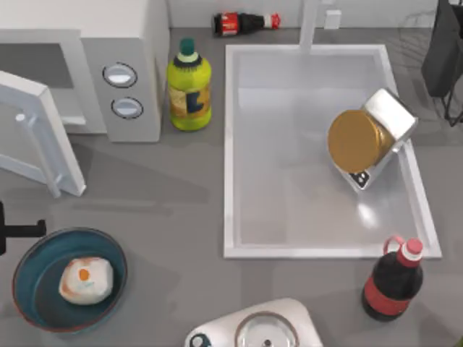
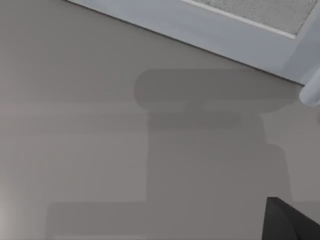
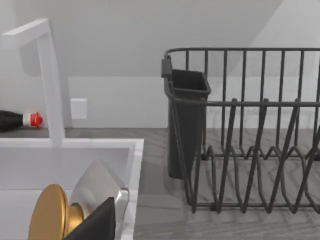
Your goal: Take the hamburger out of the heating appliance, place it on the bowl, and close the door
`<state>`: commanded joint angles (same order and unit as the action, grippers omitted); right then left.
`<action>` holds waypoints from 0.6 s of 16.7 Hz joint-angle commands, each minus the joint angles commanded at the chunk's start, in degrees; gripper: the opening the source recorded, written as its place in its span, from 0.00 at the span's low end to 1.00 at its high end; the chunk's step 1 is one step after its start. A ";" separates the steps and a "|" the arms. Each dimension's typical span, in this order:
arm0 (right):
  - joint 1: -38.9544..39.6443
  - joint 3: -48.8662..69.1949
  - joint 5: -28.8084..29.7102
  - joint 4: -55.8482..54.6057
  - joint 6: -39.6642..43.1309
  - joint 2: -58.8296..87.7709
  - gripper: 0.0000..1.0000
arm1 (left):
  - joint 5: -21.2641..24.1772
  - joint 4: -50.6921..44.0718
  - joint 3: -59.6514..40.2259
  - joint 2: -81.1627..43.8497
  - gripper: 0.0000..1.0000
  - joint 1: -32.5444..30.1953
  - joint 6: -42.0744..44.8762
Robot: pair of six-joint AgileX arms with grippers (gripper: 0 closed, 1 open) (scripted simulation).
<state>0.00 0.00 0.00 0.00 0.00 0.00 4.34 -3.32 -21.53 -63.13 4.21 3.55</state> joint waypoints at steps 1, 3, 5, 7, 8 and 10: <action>0.00 0.00 0.00 0.00 0.00 0.00 1.00 | -0.09 0.86 -1.30 -1.98 0.00 -0.16 -0.08; 0.00 0.00 0.00 0.00 0.00 0.00 1.00 | -0.32 3.03 -4.62 -7.75 0.00 -0.56 -0.29; 0.00 0.00 0.00 0.00 0.00 0.00 1.00 | -0.61 5.54 -8.28 -14.86 0.00 -1.04 -0.55; 0.00 0.00 0.00 0.00 0.00 0.00 1.00 | -0.91 7.98 -11.71 -21.11 0.00 -1.53 -0.82; 0.00 0.00 0.00 0.00 0.00 0.00 1.00 | -1.05 9.03 -13.16 -23.43 0.00 -1.74 -0.94; 0.00 0.00 0.00 0.00 0.00 0.00 1.00 | -1.23 10.50 -15.19 -26.24 0.00 -2.04 -1.10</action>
<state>0.00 0.00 0.00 0.00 0.00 0.00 3.11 7.18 -36.72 -89.37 2.17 2.44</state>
